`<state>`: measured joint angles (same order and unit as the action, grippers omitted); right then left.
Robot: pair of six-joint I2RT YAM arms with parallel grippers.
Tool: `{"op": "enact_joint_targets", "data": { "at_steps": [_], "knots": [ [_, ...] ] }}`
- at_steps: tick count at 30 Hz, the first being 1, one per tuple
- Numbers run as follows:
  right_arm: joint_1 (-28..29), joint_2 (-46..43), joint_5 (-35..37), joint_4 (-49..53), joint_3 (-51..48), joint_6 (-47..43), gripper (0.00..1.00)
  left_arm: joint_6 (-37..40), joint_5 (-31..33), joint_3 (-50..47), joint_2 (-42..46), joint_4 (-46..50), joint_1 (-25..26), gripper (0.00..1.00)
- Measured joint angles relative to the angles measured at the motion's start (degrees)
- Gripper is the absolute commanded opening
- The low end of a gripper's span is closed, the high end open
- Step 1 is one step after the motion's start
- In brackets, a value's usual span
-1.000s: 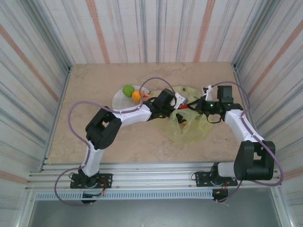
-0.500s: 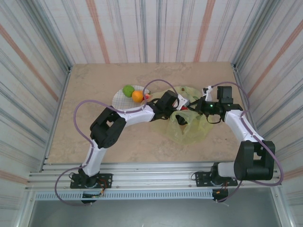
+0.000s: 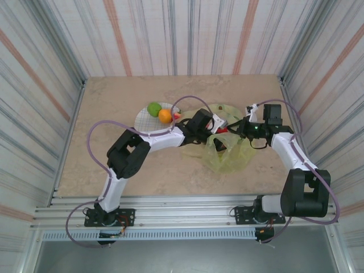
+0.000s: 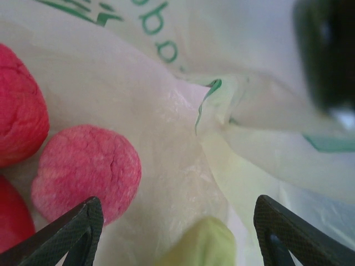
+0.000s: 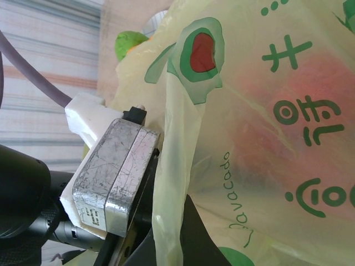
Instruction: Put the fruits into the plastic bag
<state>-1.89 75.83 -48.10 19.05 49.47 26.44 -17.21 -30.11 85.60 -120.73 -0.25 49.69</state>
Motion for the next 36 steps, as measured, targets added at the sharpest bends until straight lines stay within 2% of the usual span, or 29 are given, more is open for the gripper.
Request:
{"op": "enact_joint_targets", "data": {
  "at_steps": [14,24,28,32,36],
  "knots": [
    [-1.6,0.0,0.1,2.1,0.0,-1.9,0.0,2.8,1.7,-9.3,15.4,2.8,-5.9,0.74],
    [-1.6,0.9,0.1,2.2,0.0,-2.1,0.0,5.4,1.5,-13.1,27.7,4.7,-7.7,0.74],
    [-1.6,1.0,0.2,2.2,0.0,-2.1,0.0,3.7,3.2,-17.5,33.7,3.2,-11.5,0.76],
    [-1.6,1.0,0.2,2.2,0.0,-2.3,0.0,-0.2,11.1,-21.3,38.0,3.3,-17.2,0.8],
    [-1.6,1.1,0.3,2.2,0.0,-2.8,0.0,-3.3,17.1,-21.7,37.3,4.0,-25.2,0.83]
  ]
}}
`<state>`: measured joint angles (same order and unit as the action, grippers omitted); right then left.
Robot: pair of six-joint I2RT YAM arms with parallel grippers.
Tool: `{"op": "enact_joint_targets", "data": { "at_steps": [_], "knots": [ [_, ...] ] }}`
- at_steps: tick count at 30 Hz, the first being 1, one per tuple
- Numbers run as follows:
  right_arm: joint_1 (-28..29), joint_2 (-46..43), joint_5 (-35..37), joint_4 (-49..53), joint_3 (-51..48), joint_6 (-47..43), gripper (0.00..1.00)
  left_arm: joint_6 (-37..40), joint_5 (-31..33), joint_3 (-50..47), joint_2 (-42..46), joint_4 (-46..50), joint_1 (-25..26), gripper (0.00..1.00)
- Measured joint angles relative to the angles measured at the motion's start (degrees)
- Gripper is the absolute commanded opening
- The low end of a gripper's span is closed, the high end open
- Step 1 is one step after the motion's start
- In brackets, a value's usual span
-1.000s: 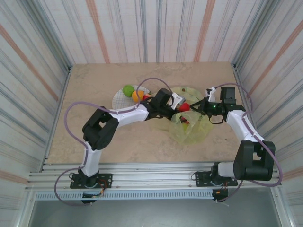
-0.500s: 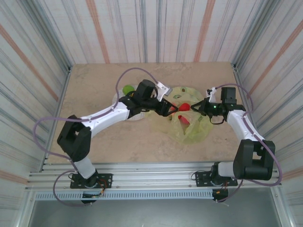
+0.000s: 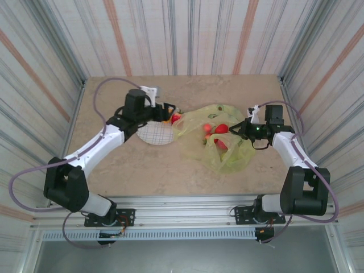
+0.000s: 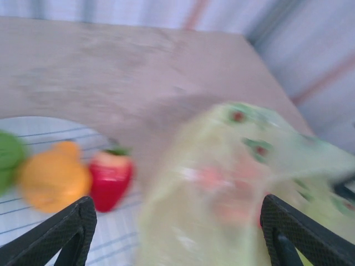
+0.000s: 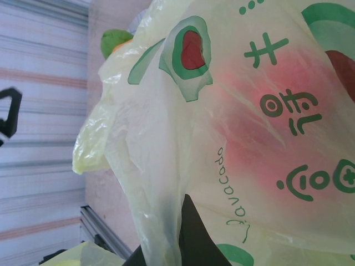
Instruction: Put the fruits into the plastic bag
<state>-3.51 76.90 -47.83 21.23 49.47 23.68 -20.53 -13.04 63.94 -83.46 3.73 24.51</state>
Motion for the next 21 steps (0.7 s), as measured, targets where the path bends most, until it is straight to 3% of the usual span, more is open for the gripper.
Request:
{"op": "enact_joint_targets", "data": {
  "at_steps": [4,8,15,21],
  "knots": [
    [0.0,0.0,0.0,0.0,0.0,-0.2,0.0,-1.8,2.5,1.2,-5.0,0.6,-7.4,0.88],
    [0.0,0.0,0.0,0.0,0.0,-0.2,0.0,-2.1,2.6,5.1,-13.7,1.5,-10.8,0.9],
    [0.0,0.0,0.2,0.0,0.0,-0.2,0.0,-2.2,1.3,15.2,-26.8,4.6,-13.6,0.98],
    [0.0,0.0,0.2,0.0,0.0,-0.2,0.0,-2.3,-0.7,21.7,-32.6,6.2,-13.6,0.99]
  ]
}}
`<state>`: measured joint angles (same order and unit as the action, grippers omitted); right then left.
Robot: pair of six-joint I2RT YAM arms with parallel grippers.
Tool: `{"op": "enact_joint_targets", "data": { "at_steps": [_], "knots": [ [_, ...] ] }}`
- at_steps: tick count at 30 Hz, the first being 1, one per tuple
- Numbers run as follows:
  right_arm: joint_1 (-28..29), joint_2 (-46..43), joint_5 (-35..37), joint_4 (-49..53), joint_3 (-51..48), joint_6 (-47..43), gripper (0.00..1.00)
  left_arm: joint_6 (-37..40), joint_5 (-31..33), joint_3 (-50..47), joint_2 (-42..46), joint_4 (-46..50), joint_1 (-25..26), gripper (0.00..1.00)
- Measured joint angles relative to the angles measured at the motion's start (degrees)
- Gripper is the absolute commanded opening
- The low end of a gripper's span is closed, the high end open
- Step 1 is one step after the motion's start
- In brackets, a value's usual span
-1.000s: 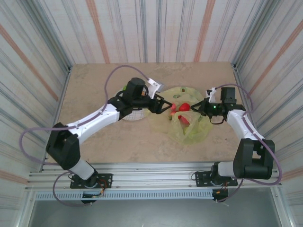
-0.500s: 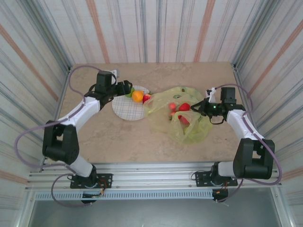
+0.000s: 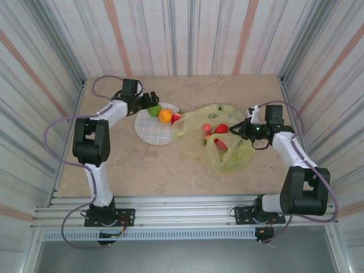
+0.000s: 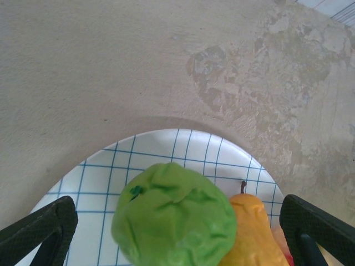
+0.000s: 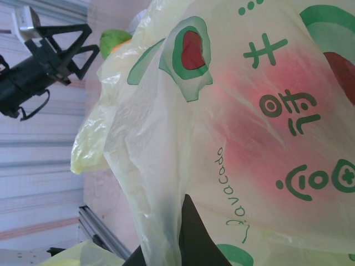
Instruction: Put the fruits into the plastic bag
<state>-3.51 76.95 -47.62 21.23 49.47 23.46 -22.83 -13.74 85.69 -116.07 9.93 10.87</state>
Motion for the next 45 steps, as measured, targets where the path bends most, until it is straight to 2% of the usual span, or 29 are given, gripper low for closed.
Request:
{"op": "enact_joint_targets", "data": {
  "at_steps": [19,27,32,39,45],
  "knots": [
    [0.0,0.5,0.0,0.0,0.0,0.0,0.0,-2.8,-5.2,2.4,-6.6,0.9,0.0,0.88],
    [0.0,0.5,0.0,0.0,0.0,-0.1,0.0,-3.2,-5.7,2.1,-6.6,0.0,0.0,0.71],
    [0.0,0.5,0.0,0.0,0.0,-0.2,0.0,-3.5,-6.0,0.5,-6.0,-2.0,-0.2,0.66],
    [0.0,0.5,0.0,0.0,0.0,-0.2,0.0,-4.6,-3.0,-8.6,1.5,-4.1,-2.4,0.61],
    [0.0,0.5,0.0,0.0,0.0,-0.2,0.0,-6.0,-1.7,-18.9,15.9,-8.0,-3.3,0.6]
  ]
}}
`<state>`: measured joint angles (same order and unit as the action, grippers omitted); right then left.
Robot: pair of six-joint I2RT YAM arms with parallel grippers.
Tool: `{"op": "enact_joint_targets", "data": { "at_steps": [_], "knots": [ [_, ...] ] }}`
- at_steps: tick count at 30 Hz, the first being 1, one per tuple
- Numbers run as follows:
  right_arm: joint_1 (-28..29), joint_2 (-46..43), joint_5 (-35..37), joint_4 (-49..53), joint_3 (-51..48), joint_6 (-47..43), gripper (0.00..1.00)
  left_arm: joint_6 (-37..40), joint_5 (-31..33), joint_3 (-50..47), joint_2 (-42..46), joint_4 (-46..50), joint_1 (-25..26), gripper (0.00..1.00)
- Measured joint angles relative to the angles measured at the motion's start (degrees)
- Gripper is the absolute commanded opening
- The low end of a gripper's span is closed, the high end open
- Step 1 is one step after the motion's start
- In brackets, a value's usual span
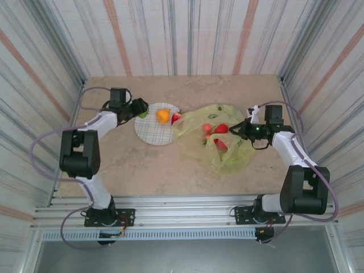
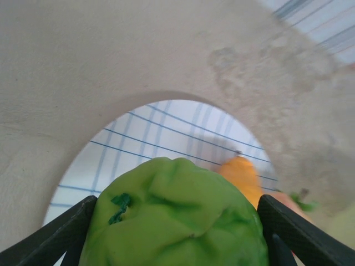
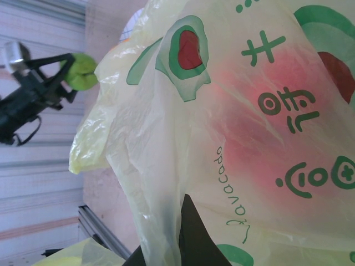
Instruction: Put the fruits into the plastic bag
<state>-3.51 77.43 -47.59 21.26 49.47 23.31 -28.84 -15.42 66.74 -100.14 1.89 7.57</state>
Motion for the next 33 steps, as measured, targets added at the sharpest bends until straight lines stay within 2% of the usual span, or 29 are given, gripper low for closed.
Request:
{"op": "enact_joint_targets", "data": {
  "at_steps": [4,8,13,16,20,33],
  "knots": [
    [0.0,0.2,0.0,0.0,0.0,0.0,0.0,0.6,-0.6,-3.2,8.6,-2.3,5.2,0.58],
    [0.0,0.2,0.0,0.0,0.0,0.0,0.0,3.4,-1.9,-3.8,14.4,-4.3,15.5,0.57],
    [0.1,0.2,0.0,0.0,0.0,0.0,0.0,8.3,-4.3,-3.6,15.2,-5.9,28.0,0.57],
    [0.1,0.1,0.2,0.5,0.3,0.0,0.0,11.1,-5.5,-1.9,12.5,-5.1,33.2,0.57],
    [0.2,-0.9,0.5,1.3,1.0,0.0,0.0,13.9,-6.1,1.9,6.7,-3.5,36.1,0.56],
    [2.6,-3.0,0.7,0.2,1.4,1.7,0.0,20.7,-5.3,15.7,-8.2,5.7,37.9,0.59]
  ]
}}
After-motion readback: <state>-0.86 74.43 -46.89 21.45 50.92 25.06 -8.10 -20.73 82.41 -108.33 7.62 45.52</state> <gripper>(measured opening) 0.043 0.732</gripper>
